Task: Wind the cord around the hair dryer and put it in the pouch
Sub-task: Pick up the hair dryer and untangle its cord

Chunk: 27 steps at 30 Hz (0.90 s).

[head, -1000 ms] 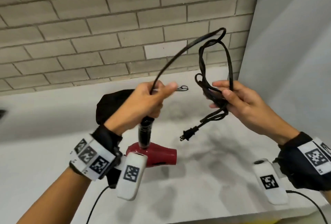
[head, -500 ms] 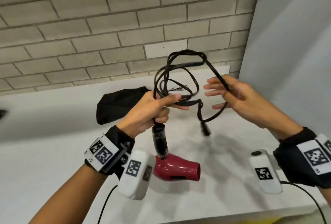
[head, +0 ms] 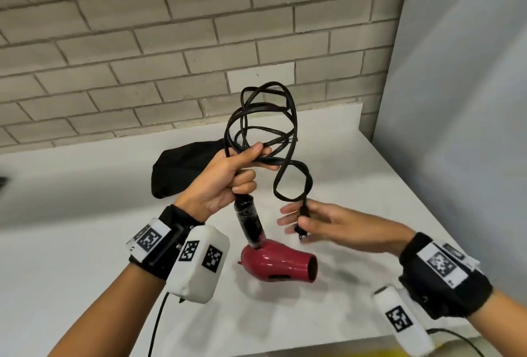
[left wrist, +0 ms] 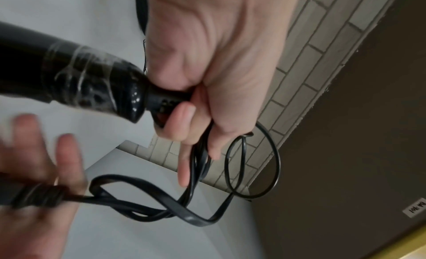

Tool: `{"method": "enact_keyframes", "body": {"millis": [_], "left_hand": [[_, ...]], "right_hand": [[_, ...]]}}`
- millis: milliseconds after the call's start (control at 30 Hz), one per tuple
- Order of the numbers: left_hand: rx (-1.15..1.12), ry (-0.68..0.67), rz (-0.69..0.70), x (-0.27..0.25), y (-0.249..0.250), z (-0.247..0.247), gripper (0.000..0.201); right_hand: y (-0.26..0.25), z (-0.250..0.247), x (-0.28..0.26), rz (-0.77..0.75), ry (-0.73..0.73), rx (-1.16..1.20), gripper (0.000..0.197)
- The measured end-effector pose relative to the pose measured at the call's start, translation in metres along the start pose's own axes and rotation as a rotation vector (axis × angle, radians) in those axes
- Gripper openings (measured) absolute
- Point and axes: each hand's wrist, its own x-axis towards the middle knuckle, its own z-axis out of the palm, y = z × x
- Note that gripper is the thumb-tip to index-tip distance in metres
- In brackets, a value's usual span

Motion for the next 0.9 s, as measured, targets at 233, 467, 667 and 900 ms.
{"method": "enact_keyframes", "body": {"millis": [233,467,667,900], "left_hand": [[-0.039,0.077,0.006,0.001,0.003,-0.016,0.021],[0.061,0.038,-0.021,0.005,-0.008,-0.007,0.020],[0.060,0.029,-0.018,0.007,-0.014,0.002,0.022],[0.201,0.034,0.000,0.004,-0.012,-0.001,0.015]], "right_hand": [[-0.004,-0.016,-0.028,-0.202,0.320,0.254,0.067],[-0.022,-0.027,-0.022,-0.232,0.334,0.359,0.065],[-0.027,-0.010,-0.007,-0.188,0.276,0.378,0.040],[-0.024,-0.009,-0.003,-0.039,0.655,-0.271,0.036]]}}
